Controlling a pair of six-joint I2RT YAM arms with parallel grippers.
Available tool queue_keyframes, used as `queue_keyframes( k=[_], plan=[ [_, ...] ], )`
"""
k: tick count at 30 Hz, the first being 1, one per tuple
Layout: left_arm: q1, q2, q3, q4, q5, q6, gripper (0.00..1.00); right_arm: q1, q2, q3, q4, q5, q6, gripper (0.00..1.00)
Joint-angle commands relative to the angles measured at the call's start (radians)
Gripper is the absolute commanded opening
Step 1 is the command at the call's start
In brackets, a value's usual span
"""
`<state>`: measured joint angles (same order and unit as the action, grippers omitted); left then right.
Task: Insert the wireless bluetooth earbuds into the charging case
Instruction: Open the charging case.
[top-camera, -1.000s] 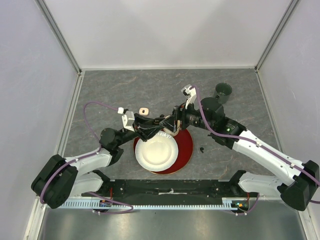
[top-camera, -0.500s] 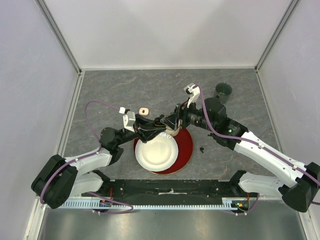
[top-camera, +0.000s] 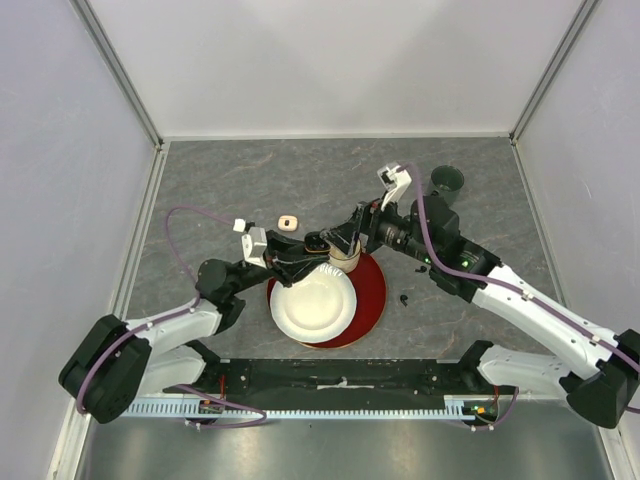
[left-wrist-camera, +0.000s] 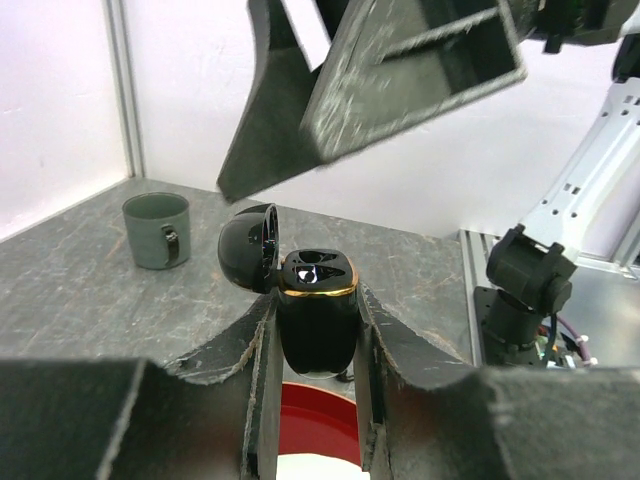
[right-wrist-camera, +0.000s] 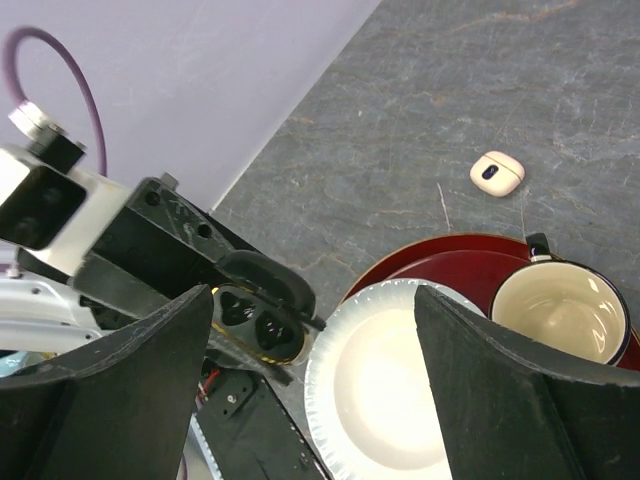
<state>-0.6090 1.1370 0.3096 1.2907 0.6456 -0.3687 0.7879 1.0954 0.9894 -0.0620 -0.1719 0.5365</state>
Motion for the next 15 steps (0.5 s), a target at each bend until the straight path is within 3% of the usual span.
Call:
queue_keyframes(
  k=[1, 9, 15],
  plan=[
    [-0.003, -0.042, -0.030, 0.236, -0.090, 0.120, 0.02, -0.006, -0.065, 0.009, 0.045, 0.043, 0.046, 0.89],
    [-0.005, -0.108, -0.026, 0.156, -0.142, 0.238, 0.02, -0.027, 0.009, -0.012, 0.040, -0.122, 0.278, 0.85],
    [-0.005, -0.111, -0.010, 0.148, -0.132, 0.241, 0.02, -0.035, 0.061, -0.121, 0.353, -0.277, 0.494, 0.85]
  ],
)
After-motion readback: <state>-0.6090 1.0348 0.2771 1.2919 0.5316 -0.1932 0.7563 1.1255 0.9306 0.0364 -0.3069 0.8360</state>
